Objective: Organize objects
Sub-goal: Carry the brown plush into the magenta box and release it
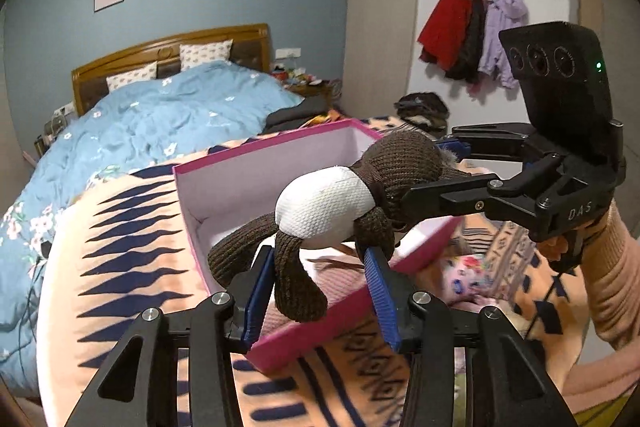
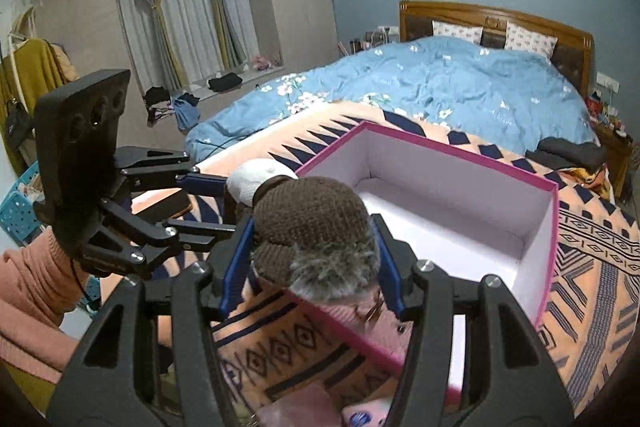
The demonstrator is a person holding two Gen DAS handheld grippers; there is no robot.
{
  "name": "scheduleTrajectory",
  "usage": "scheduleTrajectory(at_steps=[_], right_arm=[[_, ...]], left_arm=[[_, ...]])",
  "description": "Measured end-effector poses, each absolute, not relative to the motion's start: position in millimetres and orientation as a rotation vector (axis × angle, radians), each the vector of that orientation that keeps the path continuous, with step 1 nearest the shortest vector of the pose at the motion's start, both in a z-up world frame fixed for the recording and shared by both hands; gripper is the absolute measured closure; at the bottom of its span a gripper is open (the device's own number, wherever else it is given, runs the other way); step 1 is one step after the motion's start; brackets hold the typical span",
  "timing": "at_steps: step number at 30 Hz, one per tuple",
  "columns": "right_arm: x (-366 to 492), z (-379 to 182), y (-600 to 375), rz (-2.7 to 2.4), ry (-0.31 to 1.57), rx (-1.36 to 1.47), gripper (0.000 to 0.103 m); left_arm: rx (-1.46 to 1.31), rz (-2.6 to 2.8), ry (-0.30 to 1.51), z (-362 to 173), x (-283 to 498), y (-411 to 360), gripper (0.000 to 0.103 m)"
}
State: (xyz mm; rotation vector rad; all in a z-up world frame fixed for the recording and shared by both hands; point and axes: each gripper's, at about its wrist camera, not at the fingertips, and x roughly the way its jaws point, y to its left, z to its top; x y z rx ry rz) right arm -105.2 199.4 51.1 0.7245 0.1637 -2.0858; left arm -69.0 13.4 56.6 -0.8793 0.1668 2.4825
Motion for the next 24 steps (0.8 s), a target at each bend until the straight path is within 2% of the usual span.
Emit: scheduleTrajectory(at_steps=[13, 19, 22, 23, 24], right_arm=[[-179.6, 2.9, 166.8, -2.054, 0.220, 0.959, 0.042], [-183.1, -6.8, 157.5, -2.127, 0.312, 1.017, 0.039], [-185.1, -8.0, 162.7, -2.140, 0.289, 1.015, 0.039], [-184.1, -6.8, 165.4, -2.147, 0.279, 1.008, 0.039], [-181.0, -5.0, 168.4, -2.162, 0.272, 0.997, 0.039]], left_arm=[[-1.147, 2.465, 0.191, 12.4, -136.6, 13.7, 0.057], [-1.153, 2.493, 0.210, 9.8, -134.3, 15.6, 0.057], [-1.110, 2.522, 0.224, 13.5, -124.6, 16.6, 0.057], [-1.091, 2.526, 0.217, 15.1, -120.6, 16.2, 0.055], [-1.075, 2.528, 0.208, 17.1, -116.1, 15.7, 0.048]])
